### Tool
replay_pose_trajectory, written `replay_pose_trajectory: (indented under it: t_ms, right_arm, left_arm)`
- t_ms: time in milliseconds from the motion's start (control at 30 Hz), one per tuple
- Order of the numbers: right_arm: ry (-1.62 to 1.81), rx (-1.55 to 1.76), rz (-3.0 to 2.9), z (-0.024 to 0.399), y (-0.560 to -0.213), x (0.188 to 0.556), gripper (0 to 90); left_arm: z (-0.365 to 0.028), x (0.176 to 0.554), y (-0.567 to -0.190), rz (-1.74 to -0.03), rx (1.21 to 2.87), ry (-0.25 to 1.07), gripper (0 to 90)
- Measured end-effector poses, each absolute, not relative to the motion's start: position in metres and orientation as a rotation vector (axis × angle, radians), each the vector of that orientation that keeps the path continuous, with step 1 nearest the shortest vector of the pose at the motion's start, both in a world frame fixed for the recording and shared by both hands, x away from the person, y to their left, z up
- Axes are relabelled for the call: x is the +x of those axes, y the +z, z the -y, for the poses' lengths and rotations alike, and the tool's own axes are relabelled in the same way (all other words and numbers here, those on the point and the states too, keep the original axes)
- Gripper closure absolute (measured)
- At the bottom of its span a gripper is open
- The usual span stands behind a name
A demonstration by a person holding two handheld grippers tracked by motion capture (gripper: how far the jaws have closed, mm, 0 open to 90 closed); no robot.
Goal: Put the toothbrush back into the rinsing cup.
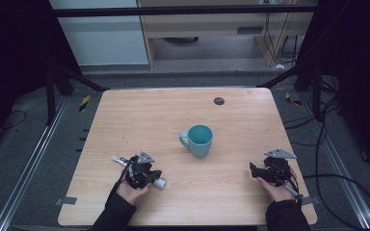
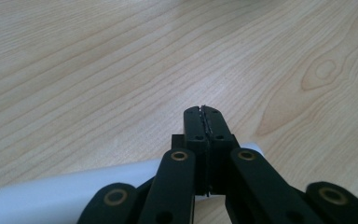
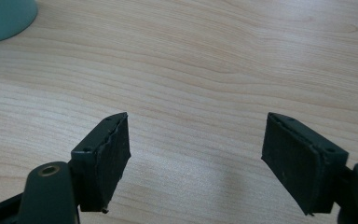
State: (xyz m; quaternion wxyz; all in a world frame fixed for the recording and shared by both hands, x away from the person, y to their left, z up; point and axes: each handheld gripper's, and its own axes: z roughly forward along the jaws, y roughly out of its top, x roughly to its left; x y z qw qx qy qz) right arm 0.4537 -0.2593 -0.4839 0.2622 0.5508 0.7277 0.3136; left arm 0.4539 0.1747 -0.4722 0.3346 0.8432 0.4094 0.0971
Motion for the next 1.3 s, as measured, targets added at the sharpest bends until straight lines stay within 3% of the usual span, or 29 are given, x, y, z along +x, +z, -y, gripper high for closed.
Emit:
replay_pose_trajectory:
  t_ms: [1033,1300]
  right_arm:
    - [0.841,1.491,-1.972,0.259,-0.485,0.454,23.4]
    - [0.843,1.489,-1.971,0.259,-0.485,0.454,23.4]
  left_arm:
    - [-0.21,0.425,-0.473,-1.079,2.19,0.252,90.0]
    - [-0.233,0.429,-0.46,-1.151,2.102,0.343,89.9]
